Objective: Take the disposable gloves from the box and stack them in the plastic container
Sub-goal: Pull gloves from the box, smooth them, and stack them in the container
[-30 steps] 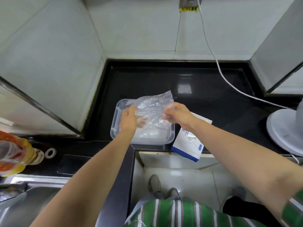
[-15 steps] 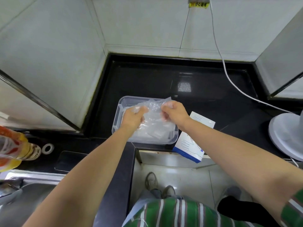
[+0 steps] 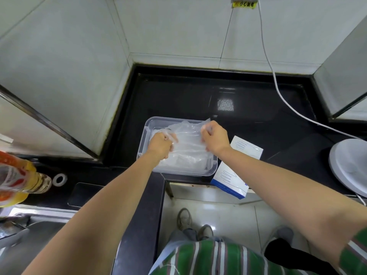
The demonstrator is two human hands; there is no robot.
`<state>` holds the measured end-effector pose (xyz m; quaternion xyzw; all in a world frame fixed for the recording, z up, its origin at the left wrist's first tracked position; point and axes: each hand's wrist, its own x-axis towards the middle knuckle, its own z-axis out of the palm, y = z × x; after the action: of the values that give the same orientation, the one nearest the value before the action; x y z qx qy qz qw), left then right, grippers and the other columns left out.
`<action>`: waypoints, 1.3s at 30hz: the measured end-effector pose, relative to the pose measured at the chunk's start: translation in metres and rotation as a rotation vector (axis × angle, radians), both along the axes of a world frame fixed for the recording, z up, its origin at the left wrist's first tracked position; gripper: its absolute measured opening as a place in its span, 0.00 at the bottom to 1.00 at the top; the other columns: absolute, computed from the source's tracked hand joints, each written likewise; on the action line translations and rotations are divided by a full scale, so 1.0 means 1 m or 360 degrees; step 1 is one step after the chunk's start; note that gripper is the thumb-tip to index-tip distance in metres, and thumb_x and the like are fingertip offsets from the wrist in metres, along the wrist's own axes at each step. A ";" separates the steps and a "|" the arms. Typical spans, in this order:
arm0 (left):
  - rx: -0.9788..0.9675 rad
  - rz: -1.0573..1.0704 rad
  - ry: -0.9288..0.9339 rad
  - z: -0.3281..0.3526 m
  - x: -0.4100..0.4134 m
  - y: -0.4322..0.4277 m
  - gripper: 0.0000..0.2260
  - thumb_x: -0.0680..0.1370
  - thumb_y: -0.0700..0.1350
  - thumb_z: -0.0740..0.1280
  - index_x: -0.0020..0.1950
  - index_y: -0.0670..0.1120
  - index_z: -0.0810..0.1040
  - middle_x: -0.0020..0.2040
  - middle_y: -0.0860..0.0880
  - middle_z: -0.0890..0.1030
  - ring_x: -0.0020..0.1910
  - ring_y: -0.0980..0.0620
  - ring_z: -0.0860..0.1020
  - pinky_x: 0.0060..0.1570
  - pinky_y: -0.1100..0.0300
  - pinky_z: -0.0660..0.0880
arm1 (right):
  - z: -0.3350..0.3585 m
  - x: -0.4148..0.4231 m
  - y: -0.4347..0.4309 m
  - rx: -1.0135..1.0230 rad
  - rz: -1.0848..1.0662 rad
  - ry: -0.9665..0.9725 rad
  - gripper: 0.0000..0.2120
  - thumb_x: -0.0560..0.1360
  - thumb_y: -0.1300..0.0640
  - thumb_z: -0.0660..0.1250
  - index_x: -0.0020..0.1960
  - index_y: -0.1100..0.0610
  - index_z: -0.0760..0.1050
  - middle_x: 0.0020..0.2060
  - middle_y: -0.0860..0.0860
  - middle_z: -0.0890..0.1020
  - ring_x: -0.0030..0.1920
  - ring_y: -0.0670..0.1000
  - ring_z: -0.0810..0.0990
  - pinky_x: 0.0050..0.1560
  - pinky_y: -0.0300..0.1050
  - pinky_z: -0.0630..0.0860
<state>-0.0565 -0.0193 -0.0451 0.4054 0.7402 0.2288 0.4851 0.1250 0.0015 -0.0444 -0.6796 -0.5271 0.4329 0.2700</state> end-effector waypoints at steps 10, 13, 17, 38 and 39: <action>0.0224 -0.0386 0.0767 -0.027 0.008 -0.002 0.11 0.83 0.43 0.59 0.58 0.41 0.79 0.53 0.42 0.81 0.44 0.51 0.74 0.47 0.62 0.69 | 0.006 -0.010 0.000 0.0684 0.0263 -0.0200 0.08 0.76 0.64 0.65 0.53 0.55 0.76 0.46 0.49 0.78 0.45 0.45 0.76 0.48 0.37 0.75; 0.0179 -0.0459 0.0850 -0.033 0.011 0.000 0.11 0.83 0.44 0.59 0.58 0.42 0.79 0.54 0.43 0.80 0.44 0.51 0.73 0.46 0.61 0.69 | -0.011 -0.021 -0.007 0.0074 0.0673 -0.0387 0.10 0.78 0.64 0.64 0.58 0.57 0.77 0.52 0.55 0.80 0.52 0.52 0.80 0.56 0.46 0.78; 0.0196 -0.0475 0.0868 -0.031 0.010 0.005 0.13 0.82 0.47 0.61 0.65 0.45 0.75 0.59 0.43 0.79 0.52 0.47 0.77 0.51 0.62 0.71 | -0.033 -0.034 -0.006 -0.0384 0.0809 -0.0530 0.25 0.79 0.61 0.65 0.74 0.53 0.63 0.67 0.56 0.72 0.64 0.57 0.74 0.65 0.48 0.73; -0.0567 -0.0790 0.0504 -0.060 0.006 0.024 0.33 0.80 0.51 0.64 0.80 0.51 0.51 0.73 0.41 0.63 0.54 0.47 0.74 0.45 0.57 0.75 | -0.061 -0.030 0.012 -0.0967 0.0790 -0.0508 0.47 0.76 0.65 0.67 0.80 0.43 0.40 0.77 0.52 0.49 0.60 0.59 0.75 0.52 0.50 0.83; -0.0595 -0.0791 0.0463 -0.060 0.005 0.024 0.33 0.80 0.52 0.65 0.80 0.51 0.52 0.72 0.42 0.66 0.55 0.46 0.75 0.53 0.54 0.76 | -0.061 -0.031 0.012 -0.0981 0.0809 -0.0521 0.47 0.76 0.64 0.68 0.80 0.43 0.40 0.77 0.53 0.49 0.60 0.60 0.74 0.53 0.51 0.82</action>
<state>-0.0514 0.0044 -0.1052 0.5059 0.7093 -0.0962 0.4813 0.0939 0.0131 -0.1051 -0.6368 -0.5597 0.5092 -0.1481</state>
